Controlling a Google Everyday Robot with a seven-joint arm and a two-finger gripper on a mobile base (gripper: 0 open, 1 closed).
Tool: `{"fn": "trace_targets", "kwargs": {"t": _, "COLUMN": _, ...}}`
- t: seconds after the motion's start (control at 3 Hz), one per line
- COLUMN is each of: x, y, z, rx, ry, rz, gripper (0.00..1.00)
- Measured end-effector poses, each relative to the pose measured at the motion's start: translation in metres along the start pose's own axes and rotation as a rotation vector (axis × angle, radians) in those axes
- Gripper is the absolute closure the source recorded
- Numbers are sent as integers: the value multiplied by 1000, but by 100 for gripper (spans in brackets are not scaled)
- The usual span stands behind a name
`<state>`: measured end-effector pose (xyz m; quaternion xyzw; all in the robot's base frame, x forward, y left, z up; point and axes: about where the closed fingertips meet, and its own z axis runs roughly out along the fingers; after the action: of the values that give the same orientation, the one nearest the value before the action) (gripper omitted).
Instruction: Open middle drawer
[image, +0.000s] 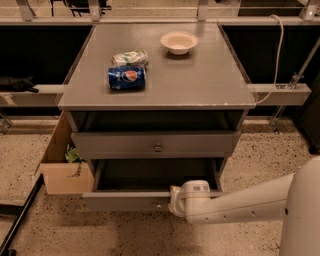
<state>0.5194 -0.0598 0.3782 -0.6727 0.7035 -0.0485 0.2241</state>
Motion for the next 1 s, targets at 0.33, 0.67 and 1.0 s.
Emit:
{"fn": "trace_targets", "kwargs": {"t": 0.33, "x": -2, "y": 1, "z": -2, "rx": -4, "ry": 1, "rz": 2, "gripper": 100}}
{"fn": "trace_targets", "kwargs": {"t": 0.67, "x": -2, "y": 1, "z": -2, "rx": -4, "ry": 1, "rz": 2, "gripper": 82}}
{"fn": "trace_targets", "kwargs": {"t": 1.0, "x": -2, "y": 1, "z": -2, "rx": -4, "ry": 1, "rz": 2, "gripper": 59}}
